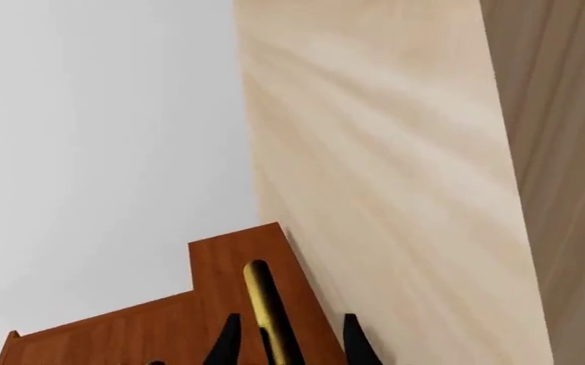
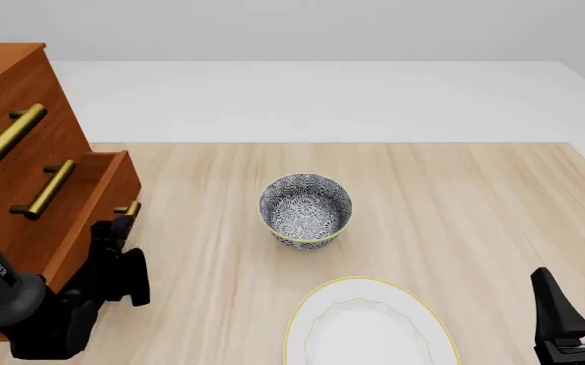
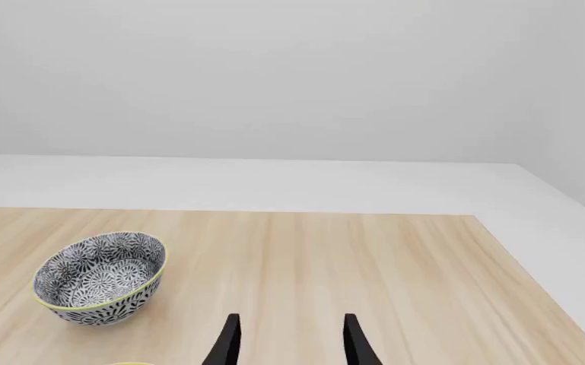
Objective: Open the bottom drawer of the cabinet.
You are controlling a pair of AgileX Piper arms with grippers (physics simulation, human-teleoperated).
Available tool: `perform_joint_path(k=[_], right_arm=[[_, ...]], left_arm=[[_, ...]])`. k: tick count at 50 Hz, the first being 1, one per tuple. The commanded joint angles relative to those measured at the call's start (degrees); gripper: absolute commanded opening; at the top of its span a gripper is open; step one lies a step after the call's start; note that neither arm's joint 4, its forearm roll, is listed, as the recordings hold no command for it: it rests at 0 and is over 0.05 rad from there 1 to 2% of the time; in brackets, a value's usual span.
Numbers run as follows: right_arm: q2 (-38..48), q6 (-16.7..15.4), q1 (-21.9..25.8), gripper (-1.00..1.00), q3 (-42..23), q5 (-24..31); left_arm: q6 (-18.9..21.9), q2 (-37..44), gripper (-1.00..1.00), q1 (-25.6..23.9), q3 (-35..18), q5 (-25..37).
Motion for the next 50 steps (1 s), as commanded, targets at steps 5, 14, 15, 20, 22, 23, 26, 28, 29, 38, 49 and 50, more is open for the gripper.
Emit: perform_joint_path(k=[5,14,15,20,22,23,26,28,29,38,49,50], right_arm=[[-0.01,-0.01,0.00,1.00,0.00,0.00],[0.00,0.00,0.01,1.00,0.00,0.00],[0.01,0.00,-0.01,1.00,0.00,0.00],[0.00,0.00,-0.01,1.00,0.00,0.00],[-0.01,0.00,0.00,1.00,0.00,0.00],[-0.01,0.00,0.00,1.00,0.00,0.00],[0.00,0.01,0.01,1.00,0.00,0.00],[0.00,-0.01,0.01,1.00,0.00,0.00],[0.00,-0.01,0.01,1.00,0.00,0.00],[0.00,0.00,-0.01,1.00,0.00,0.00],[-0.01,0.00,-0.01,1.00,0.00,0.00],[0.00,0.01,0.00,1.00,0.00,0.00]], left_arm=[[-14.81,6.23,1.00,-1.94,-4.24,0.02],[-15.17,4.73,1.00,-1.92,-3.02,0.02],[-15.38,4.69,1.00,-2.01,-2.91,0.02],[-16.08,4.29,1.00,-2.34,-2.45,0.02],[-16.31,3.88,1.00,-2.50,-2.07,0.02],[-16.27,3.78,1.00,-2.53,-1.96,0.02],[-16.38,3.10,1.00,-2.76,-1.41,0.02],[-16.56,2.87,1.00,-2.91,-1.20,0.02],[-16.56,2.87,1.00,-2.91,-1.19,0.02],[-16.72,1.32,1.00,-2.97,0.07,0.02],[-16.62,0.93,1.00,-3.01,0.38,0.02],[-17.23,-2.53,1.00,-3.28,3.42,0.02]])
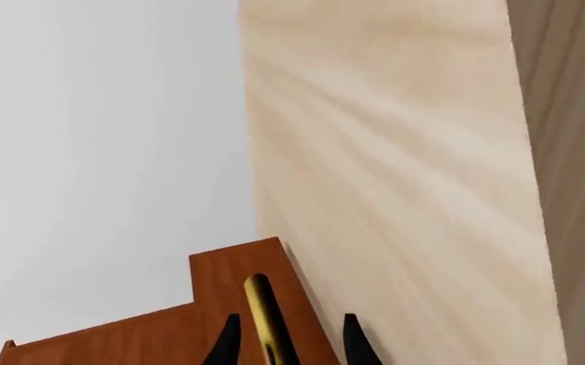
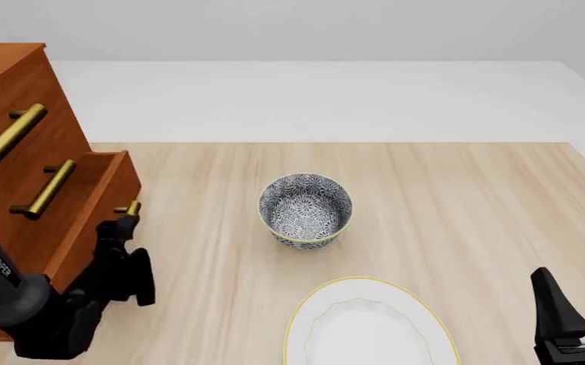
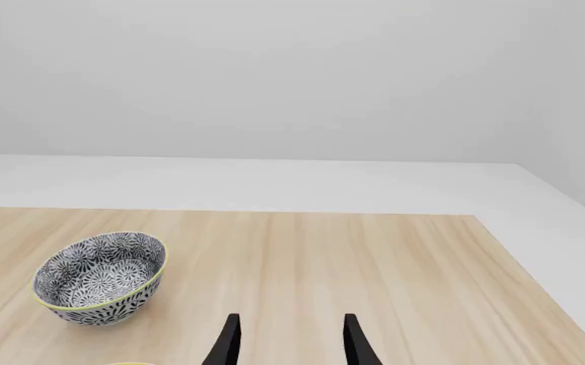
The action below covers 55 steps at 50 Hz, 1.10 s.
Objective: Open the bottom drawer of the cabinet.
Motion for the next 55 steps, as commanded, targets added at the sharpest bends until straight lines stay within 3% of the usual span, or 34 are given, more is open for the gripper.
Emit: perform_joint_path(k=[1,12,28,55], right_arm=[[-0.01,0.00,0.00,1.00,0.00,0.00],[0.00,-0.01,0.01,1.00,0.00,0.00],[0.01,-0.01,0.00,1.00,0.00,0.00],[0.01,0.00,0.00,1.00,0.00,0.00]], left_arm=[[-14.96,-3.38,1.00,-1.87,4.15,0.00],[-15.48,-7.88,1.00,-1.33,8.53,0.00],[-13.87,-22.11,1.00,-1.96,19.56,0.01],[-15.08,-28.41,1.00,-7.82,19.69,0.01]])
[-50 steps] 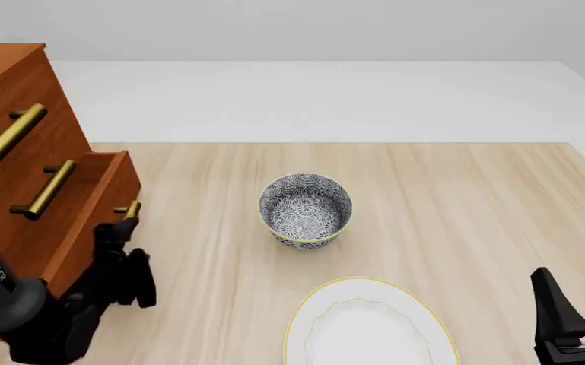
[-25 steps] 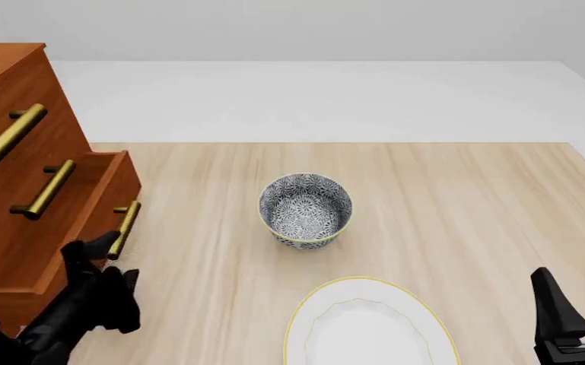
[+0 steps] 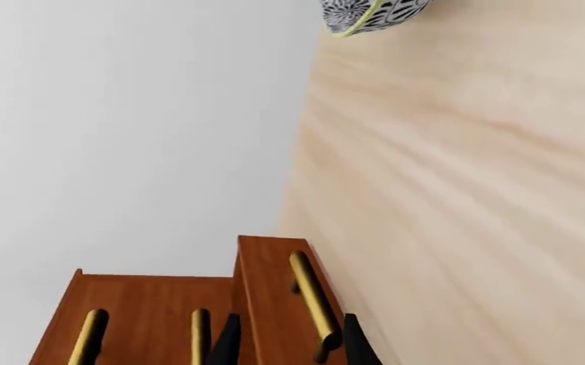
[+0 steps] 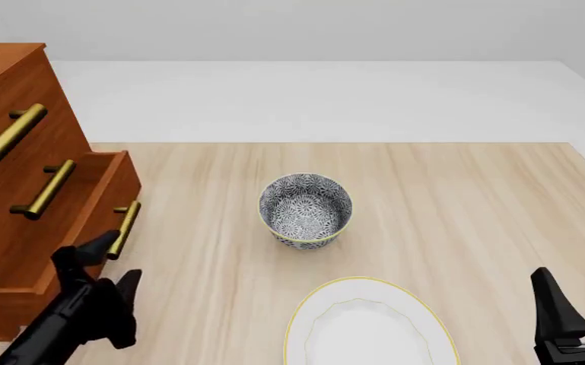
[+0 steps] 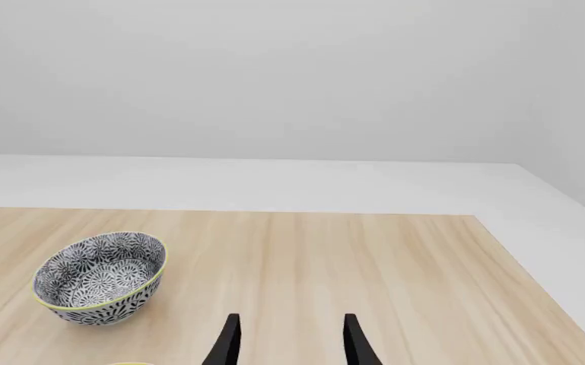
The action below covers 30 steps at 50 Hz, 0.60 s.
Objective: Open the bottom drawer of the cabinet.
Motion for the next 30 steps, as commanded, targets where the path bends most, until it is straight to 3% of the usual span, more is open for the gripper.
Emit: perform_joint_path(k=[1,5,6,8,9,19,24,30], right_arm=[[0.00,0.01,0.00,1.00,0.00,0.00],[0.00,-0.01,0.02,1.00,0.00,0.00],[0.00,-0.01,0.00,1.00,0.00,0.00],[0.00,-0.01,0.00,1.00,0.00,0.00],[0.00,0.00,0.00,1.00,0.00,0.00],[0.00,-0.01,0.00,1.00,0.00,0.00],[0.01,-0.01,0.01,1.00,0.00,0.00],[0.00,-0.01,0.00,1.00,0.00,0.00]], left_arm=[[-1.47,-3.50,1.00,-2.79,0.44,0.00],[-2.68,-6.19,1.00,-5.52,0.44,0.20],[-4.42,-29.11,1.00,-6.05,0.44,23.12],[-3.19,-74.95,1.00,-4.85,0.44,68.96],[-3.66,-86.77,1.00,-4.86,0.44,78.93],[-6.25,-87.03,1.00,-6.35,0.44,75.31],[-11.08,-86.94,1.00,-6.44,0.40,71.67],[-15.80,-86.68,1.00,-6.58,-3.60,74.30]])
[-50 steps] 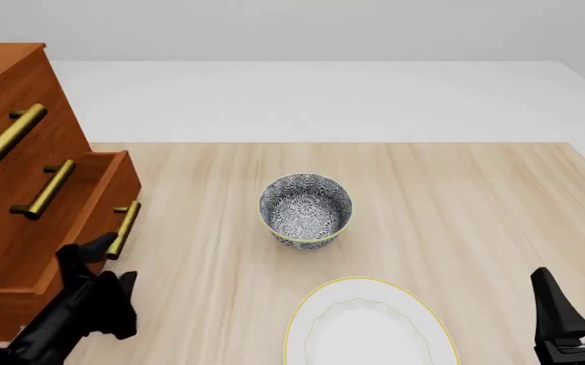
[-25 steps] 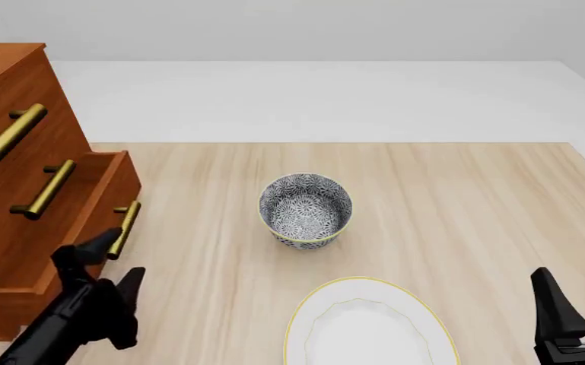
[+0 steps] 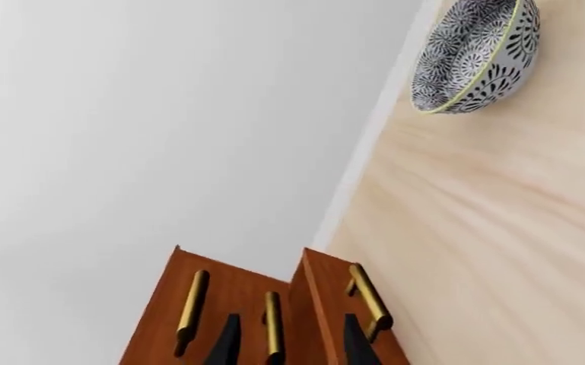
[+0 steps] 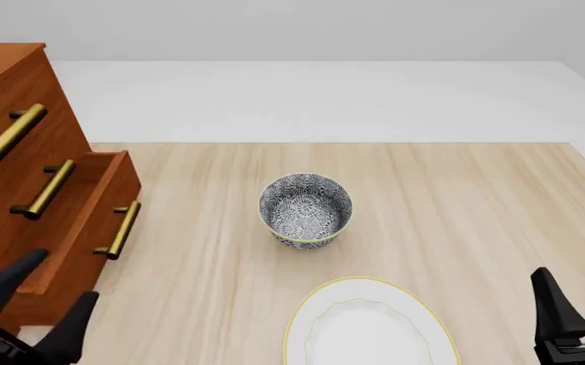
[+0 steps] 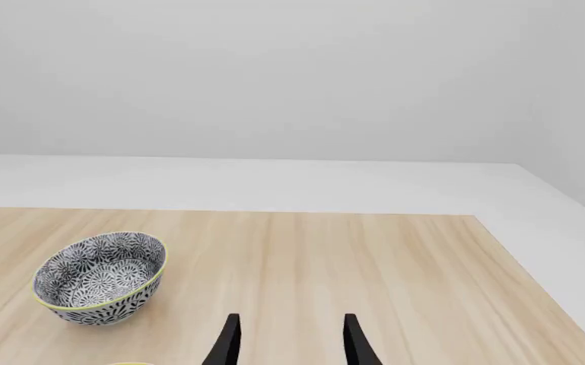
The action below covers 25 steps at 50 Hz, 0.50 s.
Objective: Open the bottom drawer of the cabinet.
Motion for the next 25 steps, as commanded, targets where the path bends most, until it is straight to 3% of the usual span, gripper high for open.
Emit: perform_joint_path(k=[1,7,16,18,25], right_arm=[[-0.01,0.01,-0.01,1.00,0.00,0.00],[0.00,0.00,0.00,1.00,0.00,0.00],[-0.01,0.00,-0.01,1.00,0.00,0.00],[0.01,0.01,0.01,1.00,0.00,0.00],[0.00,0.01,0.00,1.00,0.00,0.00]], left_arm=[[-8.01,-8.84,1.00,-0.89,-4.33,8.82],[-12.97,-8.59,1.00,-1.37,-8.04,12.04],[-25.44,-6.55,1.00,-0.60,-17.99,17.69],[-25.22,-6.66,1.00,0.25,-18.10,17.69],[-34.94,-3.03,1.00,1.57,-22.88,19.35]])
